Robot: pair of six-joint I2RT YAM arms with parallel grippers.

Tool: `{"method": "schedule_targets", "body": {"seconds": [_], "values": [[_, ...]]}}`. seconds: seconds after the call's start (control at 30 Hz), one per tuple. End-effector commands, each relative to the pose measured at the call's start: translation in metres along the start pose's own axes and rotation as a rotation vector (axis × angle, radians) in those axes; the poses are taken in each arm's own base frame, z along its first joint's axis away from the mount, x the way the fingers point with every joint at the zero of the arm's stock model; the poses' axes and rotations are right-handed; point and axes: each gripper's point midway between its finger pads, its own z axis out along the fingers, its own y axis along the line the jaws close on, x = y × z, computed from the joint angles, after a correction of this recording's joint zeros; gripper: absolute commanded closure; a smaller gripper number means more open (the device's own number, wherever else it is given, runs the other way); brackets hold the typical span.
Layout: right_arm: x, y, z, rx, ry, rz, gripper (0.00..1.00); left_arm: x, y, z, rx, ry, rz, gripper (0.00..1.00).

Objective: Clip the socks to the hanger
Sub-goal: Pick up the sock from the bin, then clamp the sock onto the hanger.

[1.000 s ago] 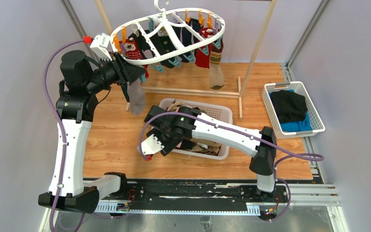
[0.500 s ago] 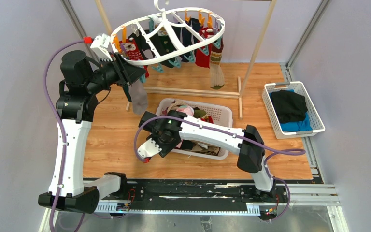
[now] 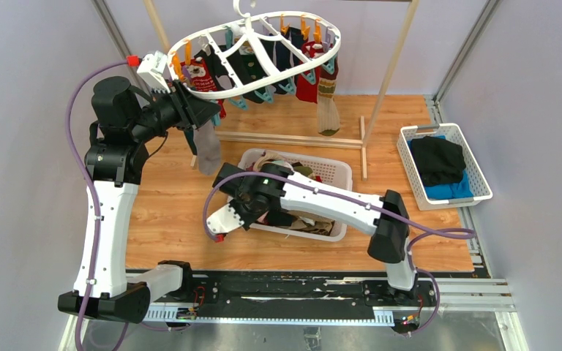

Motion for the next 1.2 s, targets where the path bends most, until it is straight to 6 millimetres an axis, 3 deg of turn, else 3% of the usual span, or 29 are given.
{"method": "schedule_targets", "body": {"seconds": [0.0, 0.1, 0.23, 0.4, 0.47, 0.57, 0.7, 0.83, 1.03, 1.17], "values": [[-0.038, -0.043, -0.076, 0.247, -0.275, 0.143, 1.00, 0.004, -0.010, -0.010, 0.018, 0.014, 0.014, 1.00], [-0.054, -0.070, -0.132, 0.423, -0.471, 0.242, 1.00, 0.004, -0.010, -0.010, 0.016, 0.014, 0.015, 1.00], [-0.062, -0.086, -0.205, 0.653, -0.674, 0.309, 1.00, 0.003, -0.011, -0.011, 0.014, 0.013, 0.018, 1.00], [-0.046, -0.098, -0.295, 0.963, -0.835, 0.406, 1.00, 0.003, -0.012, -0.013, 0.013, 0.012, 0.018, 1.00], [-0.036, -0.100, -0.319, 1.042, -0.849, 0.447, 1.00, 0.002, -0.013, -0.013, 0.015, 0.009, 0.018, 1.00], [-0.018, -0.105, -0.338, 1.141, -0.821, 0.514, 1.00, 0.002, -0.014, -0.014, 0.017, 0.007, 0.016, 1.00], [-0.003, -0.109, -0.357, 1.239, -0.825, 0.595, 1.00, 0.001, -0.016, -0.016, 0.018, 0.004, 0.017, 1.00], [-0.005, -0.107, -0.368, 1.200, -0.910, 0.703, 1.00, 0.001, -0.016, -0.016, 0.017, 0.004, 0.019, 1.00], [-0.030, -0.101, -0.315, 0.958, -0.977, 0.820, 1.00, 0.002, -0.018, -0.014, 0.038, 0.003, 0.004, 1.00], [-0.036, -0.104, -0.282, 0.894, -1.061, 0.903, 1.00, 0.005, -0.021, -0.012, 0.070, 0.002, -0.012, 1.00]]}}
